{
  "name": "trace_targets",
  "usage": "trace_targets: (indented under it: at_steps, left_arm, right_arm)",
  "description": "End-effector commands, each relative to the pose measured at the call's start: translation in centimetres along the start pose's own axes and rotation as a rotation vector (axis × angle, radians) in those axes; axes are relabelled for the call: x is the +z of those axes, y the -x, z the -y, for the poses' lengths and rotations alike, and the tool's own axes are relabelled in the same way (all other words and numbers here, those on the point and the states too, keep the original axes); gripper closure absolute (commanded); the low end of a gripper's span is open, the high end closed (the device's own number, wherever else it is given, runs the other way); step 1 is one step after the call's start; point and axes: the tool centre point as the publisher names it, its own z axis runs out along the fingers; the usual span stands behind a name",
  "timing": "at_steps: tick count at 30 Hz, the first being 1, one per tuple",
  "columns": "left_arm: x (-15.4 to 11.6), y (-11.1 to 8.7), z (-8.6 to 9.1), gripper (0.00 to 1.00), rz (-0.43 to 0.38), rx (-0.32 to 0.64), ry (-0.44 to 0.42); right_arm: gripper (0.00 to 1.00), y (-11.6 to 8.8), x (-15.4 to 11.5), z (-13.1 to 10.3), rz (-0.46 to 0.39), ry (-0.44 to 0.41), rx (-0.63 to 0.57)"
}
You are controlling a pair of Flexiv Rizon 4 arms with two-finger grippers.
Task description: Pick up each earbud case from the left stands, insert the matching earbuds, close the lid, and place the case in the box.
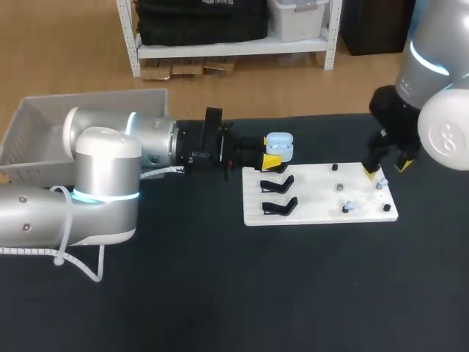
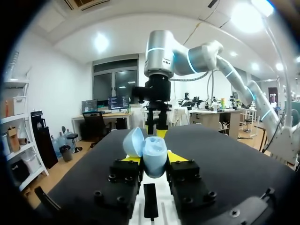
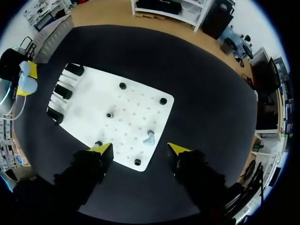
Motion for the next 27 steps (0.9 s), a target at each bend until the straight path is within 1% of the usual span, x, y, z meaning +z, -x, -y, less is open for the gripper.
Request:
trace_targets:
  at_steps: [1, 3, 6, 8, 10, 17, 21, 27]
  left_arm:
    - [0.0, -0.1, 0.2, 1.00, 0.002, 0.003, 0.007]
    - [0.0, -0.1, 0.2, 1.00, 0.002, 0.003, 0.007]
    - [0.0, -0.1, 0.2, 1.00, 0.002, 0.003, 0.007]
    - [0.0, -0.1, 0.2, 1.00, 0.002, 0.003, 0.007]
    - [0.0, -0.1, 0.2, 1.00, 0.002, 0.003, 0.007]
    - [0.0, -0.1, 0.2, 1.00, 0.002, 0.003, 0.007]
    - [0.0, -0.1, 0.2, 1.00, 0.002, 0.003, 0.007]
    - [0.0, -0.1, 0.2, 1.00, 0.002, 0.003, 0.007]
  right_arm:
    - [0.31, -0.1, 0.5, 0.1, -0.003, -0.007, -0.004]
    - [0.31, -0.2, 0.9, 0.2, -0.009, -0.014, -0.011]
    - [0.35, -0.3, 1.4, 0.4, -0.016, -0.018, -0.012]
    - [0.42, -0.3, 1.8, 0.5, -0.021, -0.019, -0.012]
    - [0.44, -0.4, 2.1, 0.6, -0.026, -0.020, -0.010]
    - [0.45, -0.3, 2.7, 0.6, -0.019, -0.031, 0.007]
    - [0.50, -0.1, 3.0, 0.7, -0.014, -0.036, 0.018]
    - [0.53, -0.3, 3.3, 1.0, -0.013, -0.047, 0.039]
